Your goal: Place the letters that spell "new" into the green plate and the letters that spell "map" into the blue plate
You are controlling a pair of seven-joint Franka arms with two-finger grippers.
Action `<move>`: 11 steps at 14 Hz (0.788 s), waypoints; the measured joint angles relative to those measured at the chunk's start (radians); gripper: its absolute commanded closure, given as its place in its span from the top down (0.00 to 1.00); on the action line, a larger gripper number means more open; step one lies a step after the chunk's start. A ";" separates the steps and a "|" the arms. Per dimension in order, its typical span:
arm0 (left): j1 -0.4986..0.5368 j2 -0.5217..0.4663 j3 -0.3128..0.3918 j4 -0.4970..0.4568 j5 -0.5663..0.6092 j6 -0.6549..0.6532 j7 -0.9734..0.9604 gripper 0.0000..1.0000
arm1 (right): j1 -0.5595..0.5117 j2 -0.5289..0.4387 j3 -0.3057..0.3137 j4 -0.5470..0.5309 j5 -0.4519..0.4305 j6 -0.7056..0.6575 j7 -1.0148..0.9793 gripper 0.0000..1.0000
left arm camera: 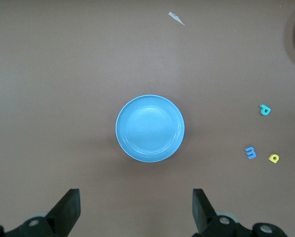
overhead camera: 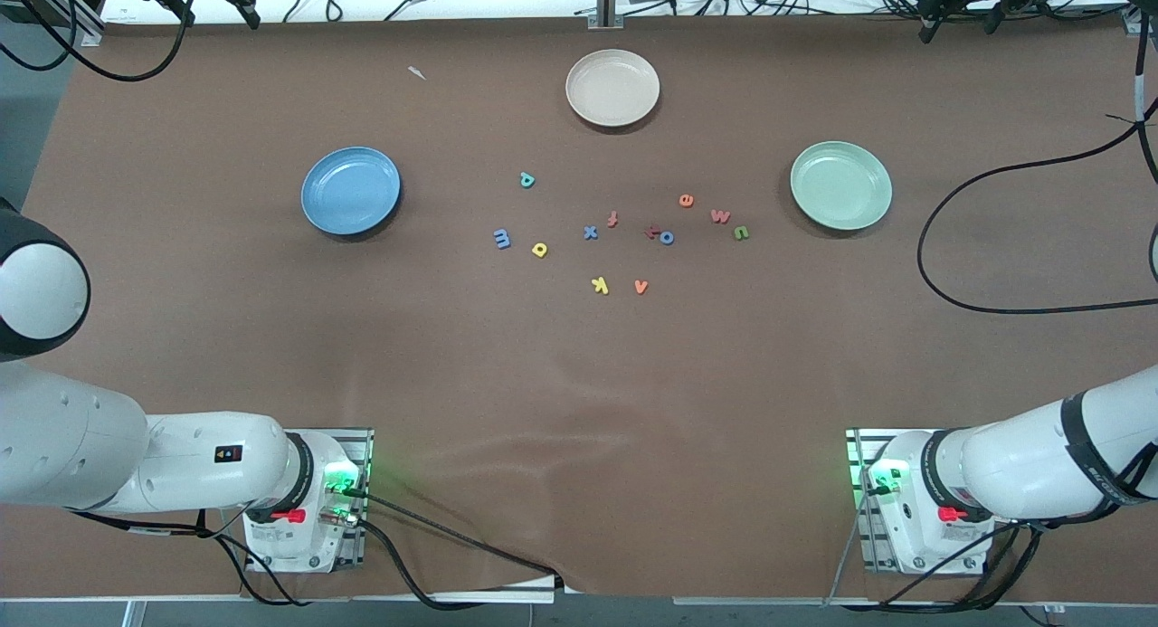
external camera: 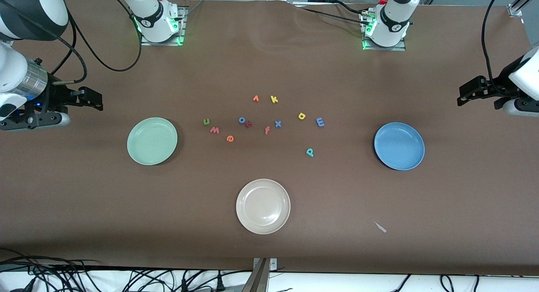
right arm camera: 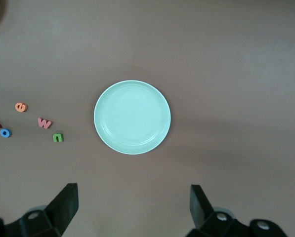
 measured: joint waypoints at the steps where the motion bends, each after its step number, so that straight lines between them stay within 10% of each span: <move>1: 0.000 0.000 0.000 0.000 0.000 0.000 0.000 1.00 | 0.000 0.000 0.000 0.000 0.000 0.000 0.000 1.00; 11: 0.000 0.000 0.000 -0.009 0.000 0.001 0.000 1.00 | 0.000 0.000 0.000 0.000 0.000 0.000 0.000 1.00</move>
